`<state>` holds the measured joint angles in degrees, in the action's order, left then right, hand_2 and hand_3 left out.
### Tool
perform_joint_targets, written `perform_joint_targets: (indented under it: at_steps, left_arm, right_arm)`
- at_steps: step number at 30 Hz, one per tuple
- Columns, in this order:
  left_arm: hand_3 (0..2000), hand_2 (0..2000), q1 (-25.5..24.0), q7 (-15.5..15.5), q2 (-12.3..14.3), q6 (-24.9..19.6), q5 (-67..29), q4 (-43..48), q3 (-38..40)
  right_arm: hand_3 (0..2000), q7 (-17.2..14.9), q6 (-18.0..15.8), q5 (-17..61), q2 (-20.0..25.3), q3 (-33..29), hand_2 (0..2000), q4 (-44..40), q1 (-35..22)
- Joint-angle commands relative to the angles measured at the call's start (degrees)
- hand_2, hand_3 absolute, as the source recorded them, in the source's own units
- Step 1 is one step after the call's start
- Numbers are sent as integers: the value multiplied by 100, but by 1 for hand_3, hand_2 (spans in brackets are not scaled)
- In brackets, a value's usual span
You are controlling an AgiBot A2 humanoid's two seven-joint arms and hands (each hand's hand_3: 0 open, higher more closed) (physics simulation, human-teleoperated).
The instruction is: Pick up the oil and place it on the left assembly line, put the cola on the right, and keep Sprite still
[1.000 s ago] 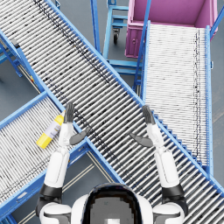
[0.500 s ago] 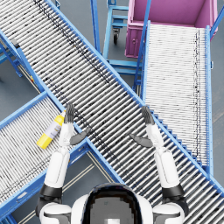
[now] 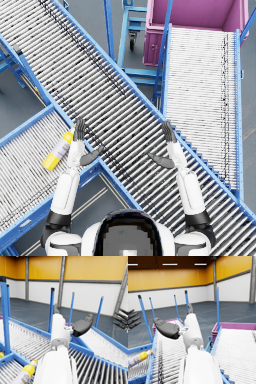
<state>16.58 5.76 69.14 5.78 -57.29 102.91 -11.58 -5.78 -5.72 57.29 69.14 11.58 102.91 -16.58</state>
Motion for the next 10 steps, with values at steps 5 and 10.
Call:
perform_joint_targets:
  at_steps: [5, 10]
  left_arm:
    - [0, 0, 0, 0, 0, 0, 0, 0, 0]
    - [0, 0, 0, 0, 0, 0, 0, 0, 0]
  right_arm:
    - [0, 0, 0, 0, 0, 0, 0, 0, 0]
    - [0, 0, 0, 0, 0, 0, 0, 0, 0]
